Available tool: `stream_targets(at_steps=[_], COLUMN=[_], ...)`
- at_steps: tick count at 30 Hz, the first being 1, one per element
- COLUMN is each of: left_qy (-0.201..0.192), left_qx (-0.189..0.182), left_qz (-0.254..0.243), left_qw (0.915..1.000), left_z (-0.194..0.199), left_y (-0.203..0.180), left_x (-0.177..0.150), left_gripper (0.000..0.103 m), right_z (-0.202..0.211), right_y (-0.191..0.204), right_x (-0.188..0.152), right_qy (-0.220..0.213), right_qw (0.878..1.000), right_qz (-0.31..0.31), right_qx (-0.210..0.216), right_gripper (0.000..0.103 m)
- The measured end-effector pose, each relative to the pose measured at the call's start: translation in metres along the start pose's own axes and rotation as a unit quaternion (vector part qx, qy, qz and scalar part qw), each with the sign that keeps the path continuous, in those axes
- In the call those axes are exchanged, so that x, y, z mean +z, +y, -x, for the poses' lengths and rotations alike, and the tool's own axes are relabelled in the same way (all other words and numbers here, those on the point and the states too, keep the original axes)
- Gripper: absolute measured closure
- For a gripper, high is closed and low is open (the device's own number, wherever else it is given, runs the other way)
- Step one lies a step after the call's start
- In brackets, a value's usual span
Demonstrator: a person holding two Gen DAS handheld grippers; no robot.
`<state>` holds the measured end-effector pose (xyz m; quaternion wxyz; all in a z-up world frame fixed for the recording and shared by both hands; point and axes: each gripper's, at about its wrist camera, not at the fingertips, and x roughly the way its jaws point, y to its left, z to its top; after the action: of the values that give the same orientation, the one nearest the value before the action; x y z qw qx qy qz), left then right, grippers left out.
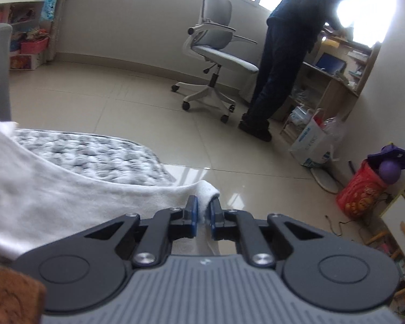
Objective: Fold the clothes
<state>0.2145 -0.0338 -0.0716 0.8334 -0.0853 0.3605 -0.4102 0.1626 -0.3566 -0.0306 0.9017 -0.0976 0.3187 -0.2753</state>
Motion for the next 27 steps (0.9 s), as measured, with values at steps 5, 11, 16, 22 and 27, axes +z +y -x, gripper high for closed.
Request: stream_targets(at_steps=[5, 11, 16, 22, 27], left_qy=[0.0, 0.0, 0.002, -0.001, -0.02], left_qx=[0.0, 0.001, 0.007, 0.051, 0.151], left_qz=[-0.001, -0.003, -0.006, -0.004, -0.027], left_qw=[1.0, 1.0, 1.0, 0.9987, 0.9879], left_z=[0.0, 0.001, 0.004, 0.018, 0.041], left_y=[0.0, 0.002, 0.001, 0.003, 0.002], left_x=[0.0, -0.001, 0.001, 0.01, 0.021], left_gripper=[0.084, 0.084, 0.084, 0.083, 0.071], right_z=[-0.048, -0.099, -0.125, -0.141, -0.136], right_y=[-0.022, -0.04, -0.04, -0.033, -0.027], right_x=[-0.002, -0.006, -0.004, -0.007, -0.006], right_qy=[0.017, 0.03, 0.033, 0.038, 0.036], right_qw=[0.998, 0.995, 0.993, 0.997, 0.999], right_qz=[0.004, 0.014, 0.03, 0.012, -0.012], right_qx=[-0.055, -0.098, -0.11, -0.064, -0.008], right_gripper=[0.094, 0.095, 0.096, 0.095, 0.07])
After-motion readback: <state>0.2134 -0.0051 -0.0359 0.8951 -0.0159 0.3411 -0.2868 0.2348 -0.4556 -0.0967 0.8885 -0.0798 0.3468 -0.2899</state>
